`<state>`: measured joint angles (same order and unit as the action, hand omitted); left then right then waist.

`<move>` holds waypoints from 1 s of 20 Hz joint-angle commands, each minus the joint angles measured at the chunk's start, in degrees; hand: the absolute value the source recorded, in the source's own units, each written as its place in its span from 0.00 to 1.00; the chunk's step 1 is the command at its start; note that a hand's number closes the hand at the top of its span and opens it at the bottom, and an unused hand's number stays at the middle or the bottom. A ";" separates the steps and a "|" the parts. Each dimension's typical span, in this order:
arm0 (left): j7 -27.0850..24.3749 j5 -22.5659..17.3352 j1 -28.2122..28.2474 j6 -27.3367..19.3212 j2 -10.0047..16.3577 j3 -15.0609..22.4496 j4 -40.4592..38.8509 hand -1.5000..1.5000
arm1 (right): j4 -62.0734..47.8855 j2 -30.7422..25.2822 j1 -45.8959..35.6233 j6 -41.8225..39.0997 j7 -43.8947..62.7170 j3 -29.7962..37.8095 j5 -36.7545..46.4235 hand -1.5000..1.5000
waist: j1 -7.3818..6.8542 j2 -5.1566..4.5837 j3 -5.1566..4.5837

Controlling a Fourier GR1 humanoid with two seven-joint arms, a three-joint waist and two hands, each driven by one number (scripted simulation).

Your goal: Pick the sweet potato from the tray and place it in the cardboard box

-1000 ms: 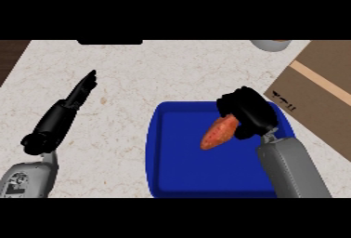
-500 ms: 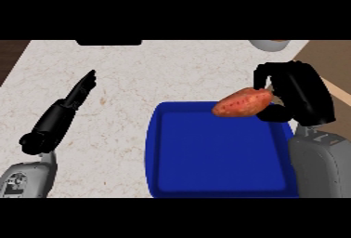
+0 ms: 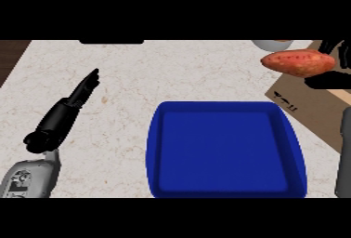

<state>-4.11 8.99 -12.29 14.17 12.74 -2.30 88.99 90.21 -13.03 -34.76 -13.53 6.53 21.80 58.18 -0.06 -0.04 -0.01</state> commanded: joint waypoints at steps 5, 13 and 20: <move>-0.83 -0.62 -0.98 1.43 1.26 -1.35 -1.44 0.50 | -21.63 -17.00 -4.91 -0.37 -8.90 6.55 -0.85 1.00 | -0.50 -0.36 0.02; -0.61 0.51 0.92 0.39 -0.46 0.19 0.63 0.50 | -42.06 -25.36 -7.48 -8.29 -12.77 3.81 2.00 1.00 | -1.46 -0.46 0.05; 1.61 -1.41 0.08 2.21 -0.05 -0.41 2.53 0.50 | -59.68 -31.26 -10.94 -8.66 -18.93 1.59 5.28 1.00 | -2.44 -0.71 0.12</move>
<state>-2.79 8.58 -13.46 15.41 12.40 -2.35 90.14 39.78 -41.87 -43.07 -22.00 -10.86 24.14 61.90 -1.71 -0.60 0.08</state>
